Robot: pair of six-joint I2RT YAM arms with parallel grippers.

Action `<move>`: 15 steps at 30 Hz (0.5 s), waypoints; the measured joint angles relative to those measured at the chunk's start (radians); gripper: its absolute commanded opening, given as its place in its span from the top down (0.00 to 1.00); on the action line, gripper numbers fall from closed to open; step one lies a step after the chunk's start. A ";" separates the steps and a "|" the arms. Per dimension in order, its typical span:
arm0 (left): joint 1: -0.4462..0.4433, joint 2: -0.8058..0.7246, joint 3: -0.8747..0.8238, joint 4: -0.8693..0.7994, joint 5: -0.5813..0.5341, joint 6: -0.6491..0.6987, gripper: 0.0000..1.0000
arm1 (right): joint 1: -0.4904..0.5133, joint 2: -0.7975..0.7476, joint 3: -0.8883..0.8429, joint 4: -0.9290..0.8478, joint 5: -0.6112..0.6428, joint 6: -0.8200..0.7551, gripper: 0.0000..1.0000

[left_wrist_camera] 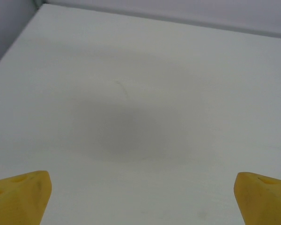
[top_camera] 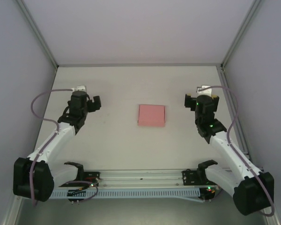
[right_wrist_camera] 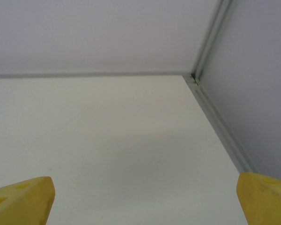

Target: Assemble paper box

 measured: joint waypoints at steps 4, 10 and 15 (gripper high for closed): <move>0.116 0.043 -0.165 0.270 0.034 0.076 0.00 | -0.068 0.082 -0.214 0.227 -0.034 -0.006 0.00; 0.230 0.212 -0.250 0.561 0.120 0.137 0.00 | -0.205 0.241 -0.264 0.516 -0.183 -0.006 0.00; 0.240 0.291 -0.337 0.810 0.172 0.189 0.00 | -0.266 0.424 -0.321 0.797 -0.227 0.024 0.00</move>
